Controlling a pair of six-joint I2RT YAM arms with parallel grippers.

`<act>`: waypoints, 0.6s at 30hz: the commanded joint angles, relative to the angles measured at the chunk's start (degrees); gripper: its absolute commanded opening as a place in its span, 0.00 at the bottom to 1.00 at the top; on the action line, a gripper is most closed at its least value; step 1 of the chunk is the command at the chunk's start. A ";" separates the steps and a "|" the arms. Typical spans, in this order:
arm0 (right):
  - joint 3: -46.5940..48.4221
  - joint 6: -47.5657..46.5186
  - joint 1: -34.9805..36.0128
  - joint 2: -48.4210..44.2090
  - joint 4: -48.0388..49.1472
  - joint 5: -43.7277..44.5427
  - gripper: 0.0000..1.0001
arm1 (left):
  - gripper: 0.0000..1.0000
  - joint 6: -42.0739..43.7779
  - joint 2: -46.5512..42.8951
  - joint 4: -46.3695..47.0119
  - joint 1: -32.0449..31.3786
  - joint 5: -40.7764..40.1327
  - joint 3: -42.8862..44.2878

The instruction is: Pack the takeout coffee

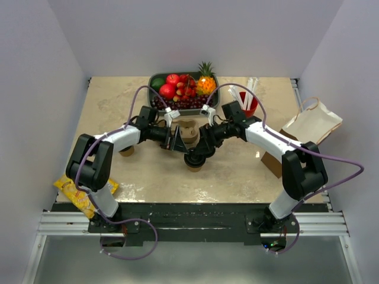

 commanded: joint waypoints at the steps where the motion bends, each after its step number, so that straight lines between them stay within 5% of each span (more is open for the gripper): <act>1: 0.01 -1.87 -0.18 1.45 -0.44 -0.26 0.78 | 0.92 -2.88 -0.80 2.70 2.67 2.75 -0.62; 18: -0.08 0.50 -0.01 4.70 0.44 1.94 0.73 | 0.91 -1.21 1.83 3.66 3.29 2.49 -3.00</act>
